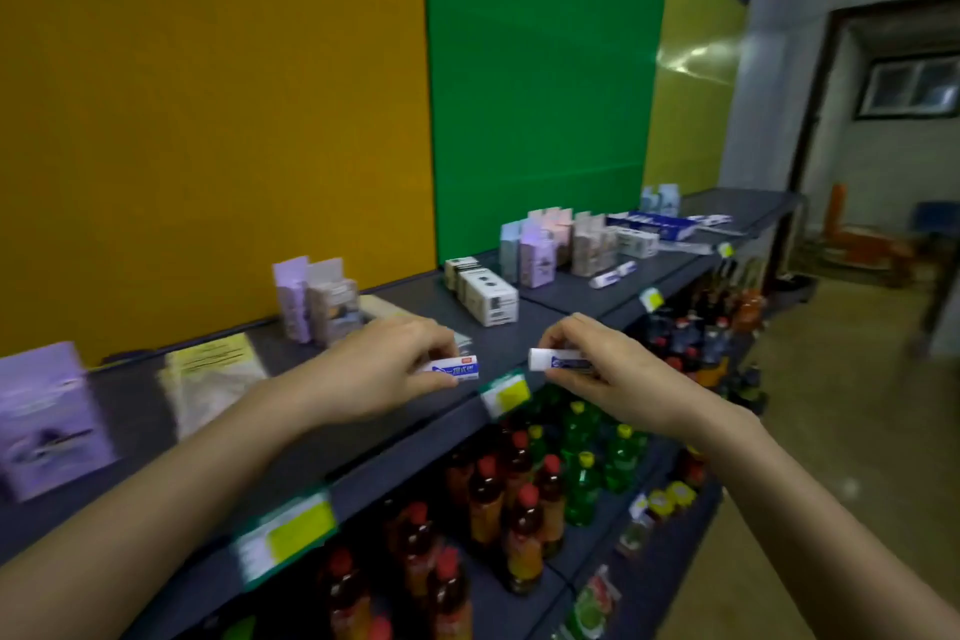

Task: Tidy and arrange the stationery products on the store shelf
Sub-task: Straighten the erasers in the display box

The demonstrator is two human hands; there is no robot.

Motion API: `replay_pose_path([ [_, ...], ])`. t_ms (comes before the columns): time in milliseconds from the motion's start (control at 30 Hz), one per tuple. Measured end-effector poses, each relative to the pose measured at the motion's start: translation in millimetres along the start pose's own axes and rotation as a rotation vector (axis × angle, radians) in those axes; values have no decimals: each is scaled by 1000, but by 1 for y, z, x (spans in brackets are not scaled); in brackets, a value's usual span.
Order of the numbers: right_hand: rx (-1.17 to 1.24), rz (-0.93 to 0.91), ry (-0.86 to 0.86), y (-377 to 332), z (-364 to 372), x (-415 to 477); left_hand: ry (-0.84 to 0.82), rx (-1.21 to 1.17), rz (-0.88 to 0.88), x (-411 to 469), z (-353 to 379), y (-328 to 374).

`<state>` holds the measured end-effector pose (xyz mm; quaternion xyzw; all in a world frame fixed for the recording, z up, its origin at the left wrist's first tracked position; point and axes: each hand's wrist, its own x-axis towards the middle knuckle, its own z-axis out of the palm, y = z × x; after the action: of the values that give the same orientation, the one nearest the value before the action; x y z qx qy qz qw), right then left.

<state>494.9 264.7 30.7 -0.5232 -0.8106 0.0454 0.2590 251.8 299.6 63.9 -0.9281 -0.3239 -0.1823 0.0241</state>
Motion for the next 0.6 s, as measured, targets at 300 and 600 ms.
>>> replay_pose_path([
  [300,-35,95,65,164,-80,-26,-10,-42,57,171,80,64],
  [600,-87,157,118,308,-125,-18,-59,-33,118,321,141,91],
])
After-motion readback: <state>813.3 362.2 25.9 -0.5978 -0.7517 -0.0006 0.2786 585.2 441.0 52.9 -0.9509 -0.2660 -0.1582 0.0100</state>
